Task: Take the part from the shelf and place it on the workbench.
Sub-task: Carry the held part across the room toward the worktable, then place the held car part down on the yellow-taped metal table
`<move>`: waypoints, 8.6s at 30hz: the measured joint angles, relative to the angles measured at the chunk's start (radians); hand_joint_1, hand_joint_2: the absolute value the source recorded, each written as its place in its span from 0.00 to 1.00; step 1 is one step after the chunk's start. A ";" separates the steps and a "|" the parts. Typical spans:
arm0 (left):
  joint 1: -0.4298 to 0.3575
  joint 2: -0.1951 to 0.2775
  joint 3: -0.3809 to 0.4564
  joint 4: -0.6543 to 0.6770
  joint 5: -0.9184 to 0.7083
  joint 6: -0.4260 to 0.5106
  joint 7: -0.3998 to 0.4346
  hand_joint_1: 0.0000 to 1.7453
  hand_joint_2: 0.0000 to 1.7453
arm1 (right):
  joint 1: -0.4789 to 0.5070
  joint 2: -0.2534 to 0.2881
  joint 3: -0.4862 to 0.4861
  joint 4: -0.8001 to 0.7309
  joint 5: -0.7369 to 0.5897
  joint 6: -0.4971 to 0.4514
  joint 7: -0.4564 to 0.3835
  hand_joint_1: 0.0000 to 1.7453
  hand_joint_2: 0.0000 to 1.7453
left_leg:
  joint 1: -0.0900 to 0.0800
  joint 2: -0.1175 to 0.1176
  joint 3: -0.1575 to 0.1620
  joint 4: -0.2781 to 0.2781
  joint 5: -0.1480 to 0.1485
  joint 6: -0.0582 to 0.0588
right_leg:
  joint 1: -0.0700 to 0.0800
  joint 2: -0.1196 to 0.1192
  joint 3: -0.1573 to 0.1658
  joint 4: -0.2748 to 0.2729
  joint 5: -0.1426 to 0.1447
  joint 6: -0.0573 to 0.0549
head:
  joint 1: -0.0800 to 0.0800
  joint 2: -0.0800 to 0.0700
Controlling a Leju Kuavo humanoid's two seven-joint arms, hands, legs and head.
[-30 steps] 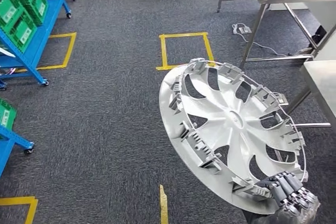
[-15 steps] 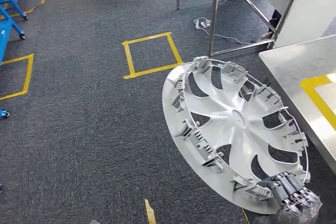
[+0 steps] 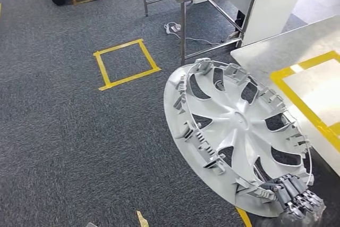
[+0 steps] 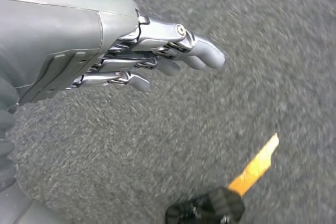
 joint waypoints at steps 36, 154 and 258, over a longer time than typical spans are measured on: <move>-0.373 -0.108 -0.039 -0.008 -0.126 -0.102 0.436 0.00 1.00 | -0.003 0.000 -0.124 -0.108 0.479 0.000 0.468 1.00 1.00 | 0.021 0.039 -0.014 0.026 -0.006 -0.012 | -0.008 -0.059 0.060 -0.074 0.063 0.027 | 0.020 0.000; -0.212 -0.139 0.086 -0.036 -0.007 0.027 0.018 0.00 1.00 | 0.248 0.012 -0.214 -0.185 0.411 0.129 0.502 1.00 1.00 | -0.008 -0.010 -0.050 0.059 -0.004 0.023 | 0.005 -0.010 0.224 -0.106 -0.034 0.003 | 0.019 0.000; -0.290 -0.199 -0.087 -0.036 -0.129 -0.048 0.176 0.00 1.00 | -0.482 -0.595 0.224 0.574 0.068 0.496 0.880 1.00 1.00 | -0.005 -0.010 -0.050 0.072 -0.013 0.000 | 0.002 -0.019 0.138 -0.176 0.064 0.004 | 0.009 0.000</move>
